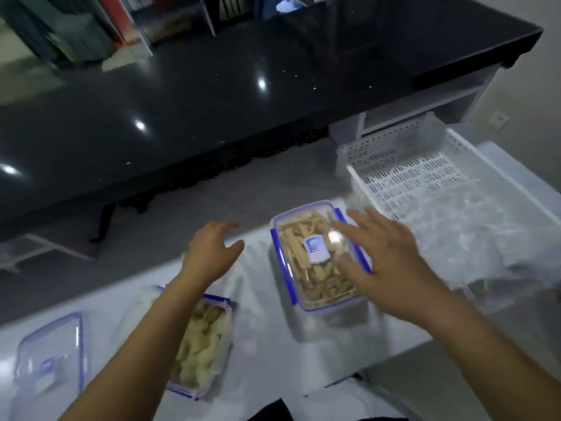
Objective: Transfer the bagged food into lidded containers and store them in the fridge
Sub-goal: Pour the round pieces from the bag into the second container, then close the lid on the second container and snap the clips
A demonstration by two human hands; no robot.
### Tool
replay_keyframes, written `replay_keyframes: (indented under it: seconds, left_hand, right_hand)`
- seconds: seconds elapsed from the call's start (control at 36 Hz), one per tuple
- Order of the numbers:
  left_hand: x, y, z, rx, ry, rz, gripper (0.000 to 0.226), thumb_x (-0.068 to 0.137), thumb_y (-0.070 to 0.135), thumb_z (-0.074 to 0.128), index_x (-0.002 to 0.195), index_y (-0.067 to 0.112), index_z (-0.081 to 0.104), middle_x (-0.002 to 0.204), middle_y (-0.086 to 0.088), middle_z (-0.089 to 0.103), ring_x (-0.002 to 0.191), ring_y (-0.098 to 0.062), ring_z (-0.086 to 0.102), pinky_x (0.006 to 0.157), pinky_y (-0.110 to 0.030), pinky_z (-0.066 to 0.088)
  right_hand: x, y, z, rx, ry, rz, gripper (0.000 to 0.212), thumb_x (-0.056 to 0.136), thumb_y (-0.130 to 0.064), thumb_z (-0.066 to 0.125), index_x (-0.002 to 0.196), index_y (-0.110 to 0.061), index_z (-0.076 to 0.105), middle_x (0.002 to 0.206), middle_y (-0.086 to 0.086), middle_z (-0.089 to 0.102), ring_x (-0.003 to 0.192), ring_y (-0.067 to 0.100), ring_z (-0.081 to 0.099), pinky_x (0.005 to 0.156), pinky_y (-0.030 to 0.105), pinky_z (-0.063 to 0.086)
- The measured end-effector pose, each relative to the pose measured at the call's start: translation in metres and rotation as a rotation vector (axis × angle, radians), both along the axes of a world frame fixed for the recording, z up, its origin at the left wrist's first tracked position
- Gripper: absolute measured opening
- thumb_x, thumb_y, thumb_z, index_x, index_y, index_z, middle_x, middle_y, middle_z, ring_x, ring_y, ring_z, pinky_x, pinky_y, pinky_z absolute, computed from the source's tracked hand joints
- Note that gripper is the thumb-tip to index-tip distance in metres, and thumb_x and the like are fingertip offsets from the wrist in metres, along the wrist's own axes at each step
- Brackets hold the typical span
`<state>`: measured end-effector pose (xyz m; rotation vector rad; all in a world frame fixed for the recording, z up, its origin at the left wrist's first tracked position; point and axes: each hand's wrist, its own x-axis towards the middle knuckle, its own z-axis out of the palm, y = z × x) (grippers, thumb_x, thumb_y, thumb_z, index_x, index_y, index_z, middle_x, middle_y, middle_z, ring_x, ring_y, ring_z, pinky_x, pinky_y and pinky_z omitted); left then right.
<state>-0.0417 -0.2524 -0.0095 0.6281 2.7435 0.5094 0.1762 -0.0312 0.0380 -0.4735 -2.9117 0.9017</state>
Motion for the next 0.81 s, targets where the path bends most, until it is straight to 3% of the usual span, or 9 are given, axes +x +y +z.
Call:
replay_keyframes:
  seconds: [0.14, 0.25, 0.31, 0.39, 0.53, 0.67, 0.72, 0.81]
  left_hand:
    - [-0.059, -0.063, -0.031, -0.29, -0.083, 0.062, 0.067, 0.084, 0.035, 0.069, 0.146, 0.025, 0.047, 0.148, -0.013, 0.045, 0.132, -0.039, 0.045, 0.104, -0.048, 0.044]
    - [-0.076, -0.079, -0.045, -0.264, -0.167, 0.007, 0.058, 0.079, 0.015, 0.073, 0.135, 0.016, 0.058, 0.137, -0.017, 0.055, 0.117, -0.037, 0.058, 0.095, -0.044, 0.053]
    - [-0.08, -0.085, -0.051, -0.207, -0.151, 0.005, 0.057, 0.079, 0.003, 0.072, 0.133, 0.014, 0.061, 0.137, -0.017, 0.056, 0.119, -0.036, 0.058, 0.097, -0.043, 0.052]
    - [-0.084, -0.092, -0.053, -0.122, -0.111, -0.011, 0.039, 0.086, 0.001, 0.065, 0.124, 0.01, 0.066, 0.128, -0.017, 0.063, 0.115, -0.035, 0.06, 0.094, -0.044, 0.051]
    - [-0.07, -0.117, -0.019, 0.164, -0.084, -0.022, 0.031, 0.086, 0.012, 0.071, 0.117, 0.014, 0.07, 0.112, -0.003, 0.068, 0.098, -0.023, 0.063, 0.08, -0.031, 0.047]
    - [-0.011, -0.189, 0.012, 0.516, -0.132, -0.006, 0.038, 0.085, 0.017, 0.077, 0.114, 0.039, 0.065, 0.105, 0.022, 0.063, 0.093, 0.001, 0.061, 0.078, -0.011, 0.049]
    - [0.012, -0.217, 0.009, 0.526, -0.118, 0.013, 0.04, 0.085, 0.019, 0.077, 0.115, 0.042, 0.065, 0.107, 0.025, 0.064, 0.097, 0.003, 0.061, 0.081, -0.008, 0.048]
    - [0.034, -0.242, -0.004, 0.471, -0.146, 0.058, 0.042, 0.088, 0.021, 0.076, 0.119, 0.045, 0.061, 0.113, 0.032, 0.061, 0.105, 0.007, 0.056, 0.091, -0.014, 0.046]
  right_hand:
    - [-0.013, -0.07, -0.06, 0.069, -0.263, 0.032, 0.07, 0.095, -0.058, 0.043, 0.154, -0.047, 0.005, 0.167, -0.008, -0.004, 0.153, 0.026, -0.013, 0.121, 0.052, 0.003]
    - [-0.009, -0.092, -0.081, 0.148, -0.317, -0.016, 0.081, 0.094, -0.061, 0.041, 0.154, -0.043, -0.01, 0.167, -0.007, -0.014, 0.152, 0.027, -0.018, 0.121, 0.057, 0.001]
    - [-0.006, -0.099, -0.081, 0.14, -0.296, -0.059, 0.081, 0.095, -0.06, 0.042, 0.154, -0.043, -0.011, 0.167, -0.008, -0.015, 0.152, 0.023, -0.018, 0.121, 0.055, -0.002]
    - [-0.002, -0.115, -0.079, 0.126, -0.3, -0.121, 0.08, 0.096, -0.06, 0.043, 0.156, -0.04, -0.006, 0.167, -0.008, -0.011, 0.153, 0.022, -0.015, 0.122, 0.053, -0.001]
    - [-0.007, -0.161, -0.071, -0.023, -0.121, -0.149, 0.065, 0.093, -0.05, 0.059, 0.151, -0.036, 0.034, 0.165, -0.004, 0.017, 0.153, 0.019, 0.003, 0.123, 0.049, 0.01]
    - [-0.024, -0.203, -0.075, -0.09, -0.182, 0.041, 0.066, 0.093, -0.061, 0.048, 0.151, -0.046, 0.021, 0.165, -0.014, 0.012, 0.152, 0.007, -0.003, 0.124, 0.042, 0.007]
    - [-0.031, -0.215, -0.077, -0.098, -0.179, 0.085, 0.066, 0.09, -0.065, 0.041, 0.149, -0.051, 0.016, 0.164, -0.015, 0.012, 0.152, 0.006, -0.003, 0.124, 0.039, 0.006]
    - [-0.038, -0.227, -0.078, -0.144, -0.153, 0.1, 0.061, 0.094, -0.059, 0.049, 0.143, -0.056, 0.014, 0.164, -0.015, 0.016, 0.151, 0.006, 0.002, 0.124, 0.04, 0.01]
